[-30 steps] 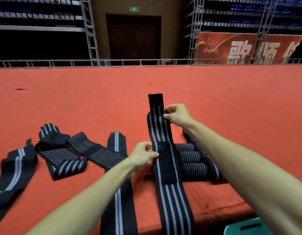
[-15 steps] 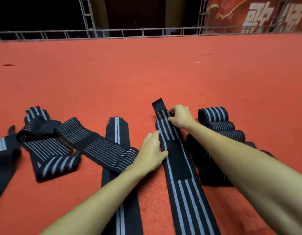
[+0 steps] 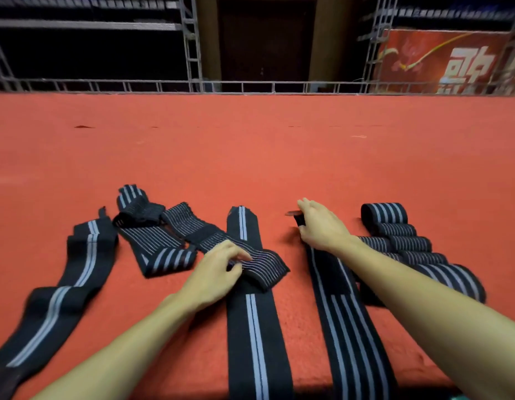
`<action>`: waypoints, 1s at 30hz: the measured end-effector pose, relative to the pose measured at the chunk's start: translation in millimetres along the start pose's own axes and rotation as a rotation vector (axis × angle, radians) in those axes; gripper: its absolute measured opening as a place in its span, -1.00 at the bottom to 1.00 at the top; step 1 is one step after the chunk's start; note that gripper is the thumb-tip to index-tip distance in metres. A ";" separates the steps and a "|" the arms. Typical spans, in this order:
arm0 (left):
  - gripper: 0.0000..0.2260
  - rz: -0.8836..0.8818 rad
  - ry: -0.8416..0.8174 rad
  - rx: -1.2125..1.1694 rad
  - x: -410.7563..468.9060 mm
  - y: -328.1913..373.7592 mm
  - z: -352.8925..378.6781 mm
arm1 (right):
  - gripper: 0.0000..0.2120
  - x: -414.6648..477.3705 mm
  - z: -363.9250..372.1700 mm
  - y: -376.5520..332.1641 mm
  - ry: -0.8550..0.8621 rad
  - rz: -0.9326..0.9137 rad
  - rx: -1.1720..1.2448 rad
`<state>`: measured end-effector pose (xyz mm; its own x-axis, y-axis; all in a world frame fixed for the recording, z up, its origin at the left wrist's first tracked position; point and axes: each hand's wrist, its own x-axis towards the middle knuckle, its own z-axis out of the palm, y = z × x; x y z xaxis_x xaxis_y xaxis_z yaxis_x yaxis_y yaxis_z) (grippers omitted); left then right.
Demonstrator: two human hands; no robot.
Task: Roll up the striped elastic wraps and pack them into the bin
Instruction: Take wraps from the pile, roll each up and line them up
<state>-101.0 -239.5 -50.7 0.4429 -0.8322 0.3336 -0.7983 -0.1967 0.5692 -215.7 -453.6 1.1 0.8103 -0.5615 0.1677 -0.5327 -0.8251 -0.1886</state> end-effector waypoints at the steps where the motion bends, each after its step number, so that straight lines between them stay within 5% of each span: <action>1: -0.75 -0.016 -0.002 0.001 -8.0 -7.8 -3.7 | -0.61 -2.8 0.3 -4.2 -0.014 0.007 0.008; 7: -0.76 -0.082 0.028 0.061 -28.1 -42.4 -17.5 | -0.51 -6.9 11.7 -27.2 0.073 -0.086 0.015; 11: -0.79 -0.120 0.062 0.095 -28.1 -51.0 -9.9 | -0.74 -0.1 25.5 -40.8 -0.113 -0.100 0.081; 15: -0.80 -0.107 0.069 0.164 -26.9 -55.7 -4.2 | -0.52 -3.2 32.7 -44.5 -0.303 -0.020 0.184; 18: -0.80 -0.116 0.064 0.167 -27.5 -56.8 -3.9 | -0.64 -7.7 38.2 -42.7 -0.372 -0.011 0.236; 22: -0.80 -0.117 0.075 0.177 -28.8 -53.6 -4.6 | -0.70 -18.7 40.1 -46.5 -0.313 0.021 0.339; 30: -0.77 -0.129 0.008 0.162 -37.4 -48.9 -12.0 | -0.93 -43.5 -1.0 -57.1 -0.154 -0.016 0.951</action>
<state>-73.5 -192.5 -81.9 0.5482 -0.7906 0.2726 -0.7900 -0.3826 0.4792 -220.8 -382.1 5.6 0.8749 -0.4804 0.0614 -0.1551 -0.3981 -0.9041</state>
